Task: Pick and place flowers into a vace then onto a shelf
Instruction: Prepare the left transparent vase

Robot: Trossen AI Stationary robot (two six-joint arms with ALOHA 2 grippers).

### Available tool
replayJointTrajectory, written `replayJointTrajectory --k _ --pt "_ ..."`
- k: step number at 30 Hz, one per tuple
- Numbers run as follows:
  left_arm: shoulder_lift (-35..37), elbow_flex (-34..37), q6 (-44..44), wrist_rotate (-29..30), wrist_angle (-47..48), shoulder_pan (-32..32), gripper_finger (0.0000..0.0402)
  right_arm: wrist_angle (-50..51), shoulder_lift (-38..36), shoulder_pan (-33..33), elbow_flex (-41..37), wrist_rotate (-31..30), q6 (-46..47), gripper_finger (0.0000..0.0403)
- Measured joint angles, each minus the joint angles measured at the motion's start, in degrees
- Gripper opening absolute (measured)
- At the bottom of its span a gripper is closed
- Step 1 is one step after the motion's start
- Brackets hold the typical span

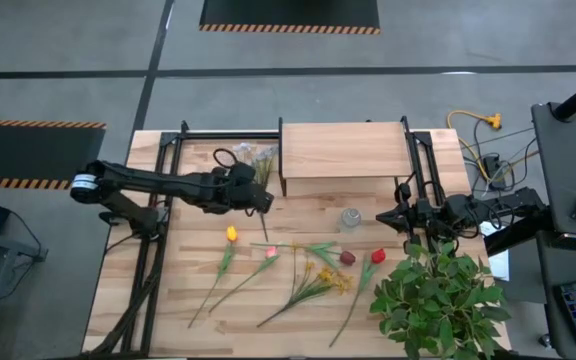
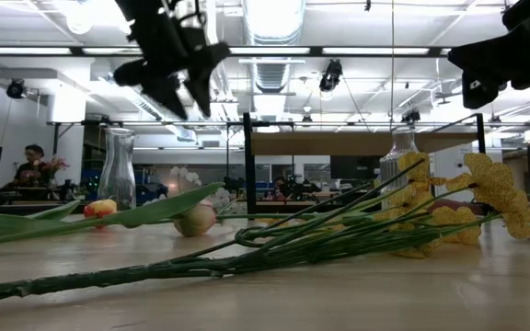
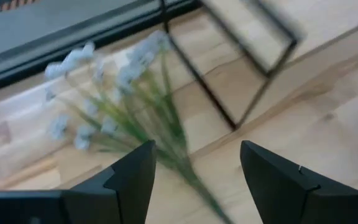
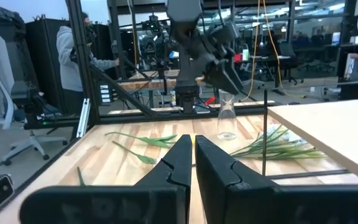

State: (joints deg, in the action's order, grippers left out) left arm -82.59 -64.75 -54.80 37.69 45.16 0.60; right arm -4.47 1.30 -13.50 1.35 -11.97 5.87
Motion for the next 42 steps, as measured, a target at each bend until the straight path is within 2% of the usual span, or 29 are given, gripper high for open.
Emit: replayJointTrajectory --k 3,10,14,19,31,42 --pt "0.00 3.57 -1.16 0.02 -3.67 0.04 0.0218 0.00 0.00 0.00 0.00 -0.01 -0.17 0.0013" --pt "0.00 11.66 -1.31 -0.11 -20.10 0.09 0.0218 -0.04 0.02 0.00 0.00 -0.02 -0.48 0.0013" --pt "0.03 14.67 -2.01 0.40 -25.08 0.10 0.0218 -0.04 0.04 0.00 0.01 -0.02 -0.50 0.0013" --pt "-0.44 15.29 -2.97 0.39 -25.20 0.35 0.0216 -0.07 0.04 0.00 0.01 -0.02 -0.50 0.0013" --pt "-4.66 11.03 -2.32 -0.14 -24.28 1.94 0.0205 -0.37 0.24 0.00 -0.01 -0.02 -0.38 0.0013" --pt "-4.76 11.06 -4.32 -0.11 -24.42 3.74 0.0205 -0.46 0.22 0.00 -0.01 -0.02 -0.48 0.0013"
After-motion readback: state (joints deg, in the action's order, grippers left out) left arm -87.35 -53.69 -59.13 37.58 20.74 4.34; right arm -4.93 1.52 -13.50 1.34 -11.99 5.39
